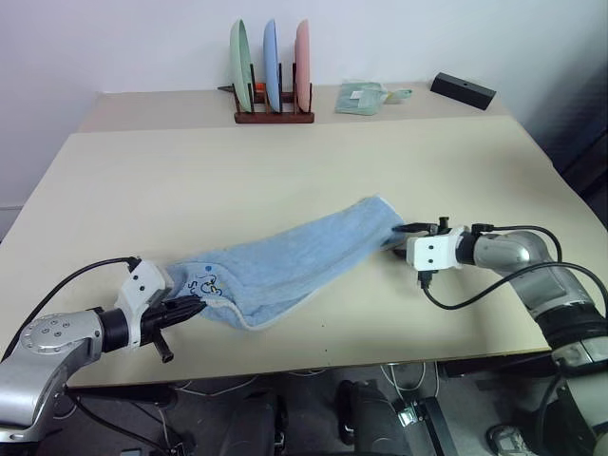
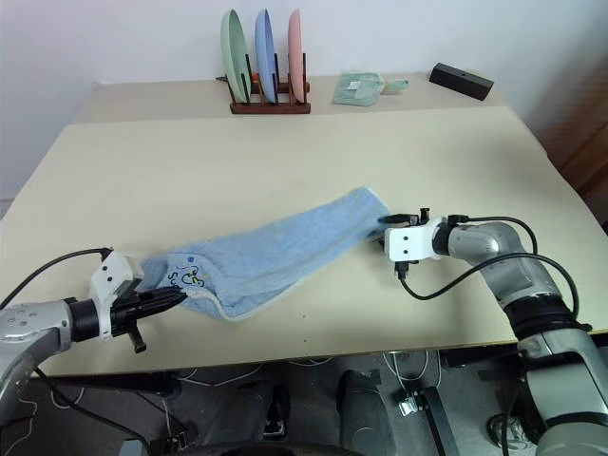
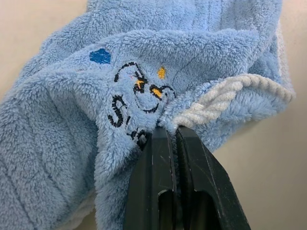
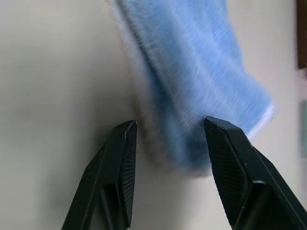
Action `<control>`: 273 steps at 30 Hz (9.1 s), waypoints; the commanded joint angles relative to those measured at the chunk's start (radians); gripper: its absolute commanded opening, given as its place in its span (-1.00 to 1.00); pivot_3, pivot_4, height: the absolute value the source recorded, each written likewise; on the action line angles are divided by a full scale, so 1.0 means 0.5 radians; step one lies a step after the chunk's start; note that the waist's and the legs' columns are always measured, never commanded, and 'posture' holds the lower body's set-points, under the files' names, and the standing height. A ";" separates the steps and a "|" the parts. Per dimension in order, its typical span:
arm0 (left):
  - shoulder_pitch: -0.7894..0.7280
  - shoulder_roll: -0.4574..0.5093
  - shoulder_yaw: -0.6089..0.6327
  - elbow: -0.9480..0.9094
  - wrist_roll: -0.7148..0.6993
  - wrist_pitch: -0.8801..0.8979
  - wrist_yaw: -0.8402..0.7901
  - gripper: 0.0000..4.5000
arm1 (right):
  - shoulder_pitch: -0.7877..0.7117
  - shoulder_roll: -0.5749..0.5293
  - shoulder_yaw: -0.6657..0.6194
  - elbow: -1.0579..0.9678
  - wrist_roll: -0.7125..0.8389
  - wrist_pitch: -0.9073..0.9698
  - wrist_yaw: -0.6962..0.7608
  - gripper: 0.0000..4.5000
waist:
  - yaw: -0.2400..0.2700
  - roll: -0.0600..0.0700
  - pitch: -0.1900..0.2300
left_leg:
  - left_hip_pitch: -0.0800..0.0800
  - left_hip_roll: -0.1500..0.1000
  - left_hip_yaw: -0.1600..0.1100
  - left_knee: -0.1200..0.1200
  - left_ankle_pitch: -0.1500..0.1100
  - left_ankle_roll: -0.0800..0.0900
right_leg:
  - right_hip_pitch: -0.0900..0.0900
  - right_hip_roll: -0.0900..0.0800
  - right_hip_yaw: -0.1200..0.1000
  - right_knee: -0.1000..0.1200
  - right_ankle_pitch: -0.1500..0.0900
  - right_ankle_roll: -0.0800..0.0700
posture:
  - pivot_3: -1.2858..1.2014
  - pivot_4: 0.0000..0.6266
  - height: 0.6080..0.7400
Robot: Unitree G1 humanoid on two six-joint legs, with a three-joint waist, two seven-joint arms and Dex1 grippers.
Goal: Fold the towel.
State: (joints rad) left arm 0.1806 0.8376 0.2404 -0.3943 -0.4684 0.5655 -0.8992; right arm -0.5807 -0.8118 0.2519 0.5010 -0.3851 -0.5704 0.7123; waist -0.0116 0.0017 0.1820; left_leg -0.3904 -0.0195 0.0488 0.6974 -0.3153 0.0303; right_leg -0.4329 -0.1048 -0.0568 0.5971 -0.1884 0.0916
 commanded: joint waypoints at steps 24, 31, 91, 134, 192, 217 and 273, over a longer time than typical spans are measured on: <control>0.035 -0.035 0.012 -0.066 -0.015 -0.008 0.002 -1.00 | 0.115 0.028 -0.210 -0.166 0.718 0.511 0.494 0.83 | 0.000 -0.001 -0.001 | 0.001 0.000 -0.002 0.000 -0.005 0.010 | 0.003 0.000 0.000 -0.001 0.000 0.000 | 0.03 -0.52 0.96; 0.001 -0.040 -0.020 -0.036 -0.003 -0.030 -0.006 -1.00 | 0.254 0.146 -0.216 -0.429 0.751 0.723 0.456 0.98 | -0.002 -0.001 -0.001 | 0.001 0.000 -0.003 0.000 -0.006 0.010 | 0.002 -0.002 0.000 -0.001 0.000 0.000 | 0.03 -0.52 0.96; -2.089 -0.321 -0.085 1.516 0.545 -1.054 0.657 -1.00 | -0.944 -0.197 -0.242 0.469 0.074 0.213 -0.466 -0.98 | -0.019 -0.008 0.000 | -0.009 -0.003 0.019 -0.033 0.004 -0.004 | -0.021 -0.001 -0.005 -0.011 0.005 0.019 | 0.03 -0.52 0.96; -0.309 -0.016 0.039 0.076 -0.012 -0.161 0.034 -1.00 | 0.770 -0.380 -0.466 -0.820 0.314 -0.011 -0.003 0.29 | 0.007 -0.006 0.002 | -0.001 -0.002 0.013 -0.006 0.001 -0.001 | -0.007 -0.009 -0.010 0.000 0.008 0.013 | 0.03 -0.52 0.96; -0.907 0.097 0.148 0.921 0.225 -0.810 0.131 -1.00 | -0.324 -0.286 -0.228 -0.314 0.725 0.335 0.502 -0.99 | -0.059 -0.004 0.002 | -0.025 0.000 0.016 0.001 0.000 0.003 | -0.021 -0.010 -0.021 -0.001 0.011 0.023 | 0.03 -0.52 0.96; -0.163 0.140 0.336 0.318 -0.008 -0.115 0.039 -1.00 | -0.288 -0.197 -0.137 -0.289 0.788 0.824 0.983 -0.99 | 0.000 -0.002 0.002 | -0.005 -0.004 0.018 0.003 -0.005 0.008 | -0.007 -0.017 -0.023 -0.001 0.012 0.017 | 0.03 -0.52 0.96; -0.914 -0.459 -0.494 -0.092 -0.085 -0.166 0.117 0.99 | 0.479 0.612 -1.552 -1.319 2.242 3.773 -0.451 1.00 | 0.007 -0.001 0.000 | -0.005 -0.004 0.010 0.001 -0.005 0.007 | -0.003 -0.029 -0.022 -0.003 0.014 0.015 | 0.03 -0.52 0.96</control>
State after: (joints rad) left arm -0.2609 0.6112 0.0303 -0.3964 -0.4787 0.4617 -0.8111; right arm -0.3167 -0.5525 -0.4572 -0.1364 0.7249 1.2604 0.6010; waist -0.0082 0.0012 0.1818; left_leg -0.3927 -0.0217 0.0539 0.6980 -0.3179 0.0337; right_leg -0.4344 -0.1190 -0.0680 0.5959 -0.1811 0.0993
